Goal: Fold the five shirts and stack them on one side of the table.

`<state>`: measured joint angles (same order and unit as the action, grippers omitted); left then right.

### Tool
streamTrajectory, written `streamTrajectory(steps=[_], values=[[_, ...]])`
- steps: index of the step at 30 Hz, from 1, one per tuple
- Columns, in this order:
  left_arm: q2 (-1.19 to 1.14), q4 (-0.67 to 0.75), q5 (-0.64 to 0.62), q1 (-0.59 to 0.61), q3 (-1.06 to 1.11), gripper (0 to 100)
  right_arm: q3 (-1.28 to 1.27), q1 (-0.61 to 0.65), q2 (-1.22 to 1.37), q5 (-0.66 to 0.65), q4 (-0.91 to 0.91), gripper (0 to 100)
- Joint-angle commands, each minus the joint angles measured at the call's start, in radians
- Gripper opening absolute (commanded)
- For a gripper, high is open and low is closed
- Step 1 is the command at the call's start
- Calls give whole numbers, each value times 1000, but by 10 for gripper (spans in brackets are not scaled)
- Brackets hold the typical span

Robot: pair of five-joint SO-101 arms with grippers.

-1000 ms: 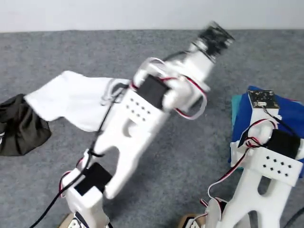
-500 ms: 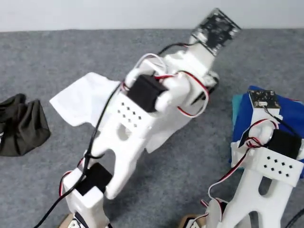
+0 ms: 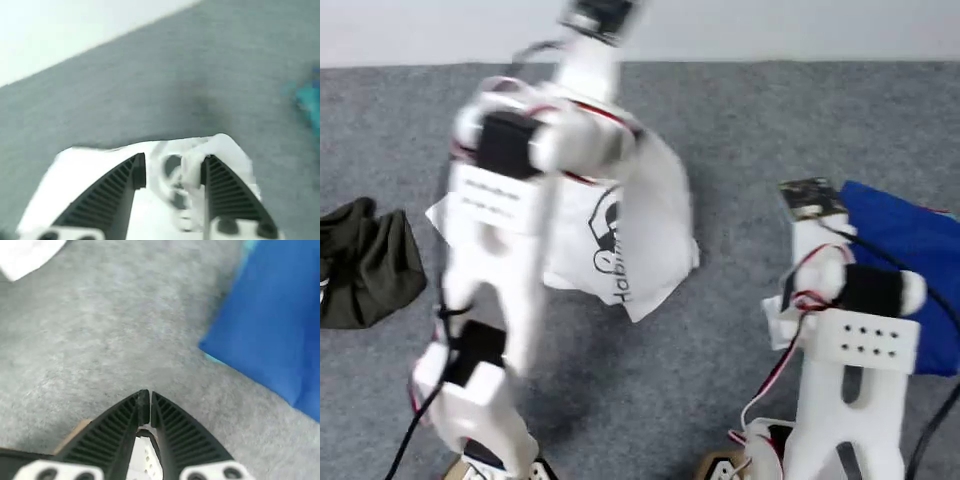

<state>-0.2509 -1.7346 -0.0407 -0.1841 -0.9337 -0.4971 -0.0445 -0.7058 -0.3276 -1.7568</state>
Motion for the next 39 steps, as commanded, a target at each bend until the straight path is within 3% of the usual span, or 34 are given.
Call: streamTrajectory(steps=[1, 7, 14, 17, 24, 33, 39], values=[[89, -18, -3, 184, 39, 184, 11, 76, 28, 15, -38, 9], [100, -17, 55, 250, 213, 186, 21, 81, 176, 12, -33, 9], [144, -20, 68, 270, 225, 188, 207, 87, 282, 11, -31, 9], [207, 3, 63, 241, 220, 188, 265, 147, 321, 9, -36, 9], [233, 216, -25, 181, 222, 189, 338, 400, 453, 9, -10, 9], [173, 250, -20, 153, 243, 188, 500, 527, 768, 8, 110, 12], [150, 252, -20, 170, 242, 188, 638, 576, 970, -41, 73, 158]])
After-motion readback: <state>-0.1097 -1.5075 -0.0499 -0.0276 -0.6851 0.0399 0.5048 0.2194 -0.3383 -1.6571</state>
